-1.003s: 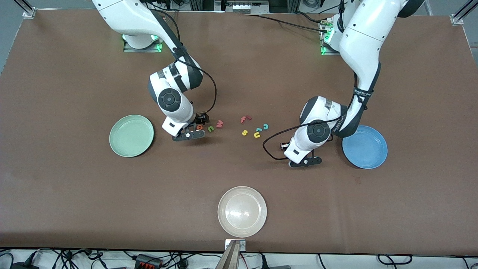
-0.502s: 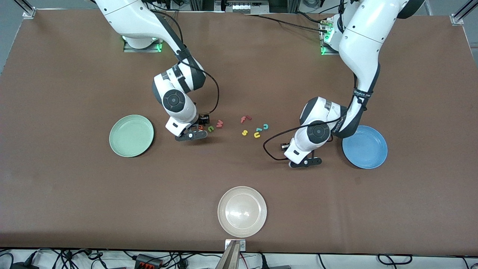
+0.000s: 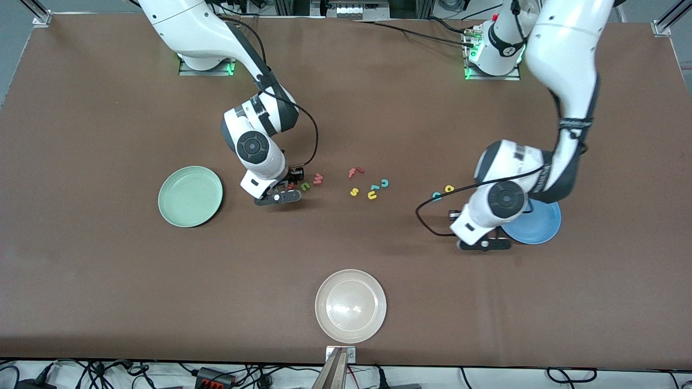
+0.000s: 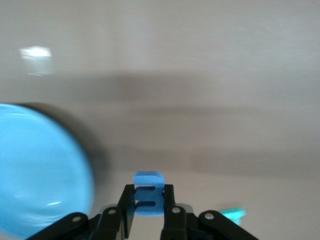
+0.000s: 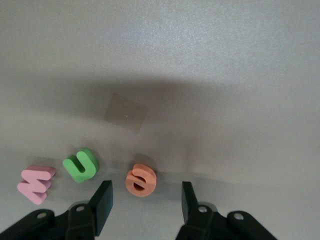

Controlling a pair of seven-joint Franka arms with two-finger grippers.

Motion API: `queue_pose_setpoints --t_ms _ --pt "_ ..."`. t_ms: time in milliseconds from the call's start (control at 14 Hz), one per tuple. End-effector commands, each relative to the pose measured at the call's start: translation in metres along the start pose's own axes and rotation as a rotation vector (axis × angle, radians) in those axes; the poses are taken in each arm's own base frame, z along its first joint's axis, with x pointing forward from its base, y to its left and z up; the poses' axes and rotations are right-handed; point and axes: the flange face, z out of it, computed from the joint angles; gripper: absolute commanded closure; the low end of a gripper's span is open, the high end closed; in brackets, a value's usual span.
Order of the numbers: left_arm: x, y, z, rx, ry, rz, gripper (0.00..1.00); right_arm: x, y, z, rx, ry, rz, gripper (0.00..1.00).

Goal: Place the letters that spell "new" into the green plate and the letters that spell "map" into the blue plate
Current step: 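Carry the blue m to the blue plate with the left gripper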

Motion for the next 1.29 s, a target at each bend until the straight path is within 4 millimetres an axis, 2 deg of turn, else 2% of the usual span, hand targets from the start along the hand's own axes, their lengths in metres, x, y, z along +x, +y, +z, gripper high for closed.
queue_pose_setpoints --t_ms 0,72,143,215,287,430,573,645,717,788,860,932,1003,1075,1218 --pt "-0.003 -0.072 -0.011 0.016 -0.042 0.133 0.9 0.004 -0.006 0.005 -0.006 0.007 0.004 0.37" --pt "-0.002 -0.101 -0.003 0.005 -0.06 0.154 0.9 0.004 -0.008 0.006 -0.008 0.009 -0.002 0.37" --pt "-0.005 -0.124 0.011 -0.005 -0.078 0.183 0.9 0.004 -0.008 0.006 -0.008 0.009 -0.002 0.44" --pt "-0.007 -0.134 0.021 -0.01 -0.088 0.192 0.9 0.004 -0.008 0.006 -0.008 0.009 -0.002 0.46" --pt "-0.014 -0.138 0.043 -0.015 -0.09 0.189 0.9 0.004 -0.008 0.008 -0.009 0.006 -0.003 0.48" --pt "-0.025 -0.135 0.07 -0.024 -0.047 0.195 0.89 0.004 -0.009 0.01 -0.01 0.005 -0.003 0.53" --pt "-0.03 -0.132 0.081 -0.031 -0.023 0.195 0.86 0.003 -0.008 0.014 -0.012 -0.001 -0.003 0.57" --pt "-0.032 -0.13 0.085 -0.032 -0.017 0.197 0.79 0.004 -0.007 0.015 -0.017 0.0 -0.007 0.63" --pt "-0.032 -0.129 0.085 -0.033 -0.011 0.196 0.46 0.004 -0.007 0.015 -0.019 0.0 -0.01 0.7" --pt "-0.031 -0.129 0.085 -0.033 -0.009 0.196 0.0 0.006 -0.005 0.011 -0.017 0.006 -0.014 0.78" --pt "-0.031 -0.127 0.081 -0.033 -0.007 0.199 0.0 0.009 -0.002 0.007 -0.015 0.011 -0.007 0.86" --pt "-0.031 -0.126 0.066 -0.033 0.01 0.202 0.0 0.012 0.001 -0.004 -0.009 0.022 0.0 0.88" --pt "-0.033 -0.116 0.051 -0.032 0.011 0.215 0.0 0.017 0.01 -0.023 -0.003 0.042 0.015 0.89" --pt "-0.033 -0.106 0.033 -0.035 0.024 0.229 0.0 0.02 0.024 -0.038 -0.005 0.036 0.039 0.9" --pt "-0.034 -0.064 0.01 -0.048 0.004 0.316 0.0 0.029 0.066 -0.069 -0.019 0.034 0.097 0.9"
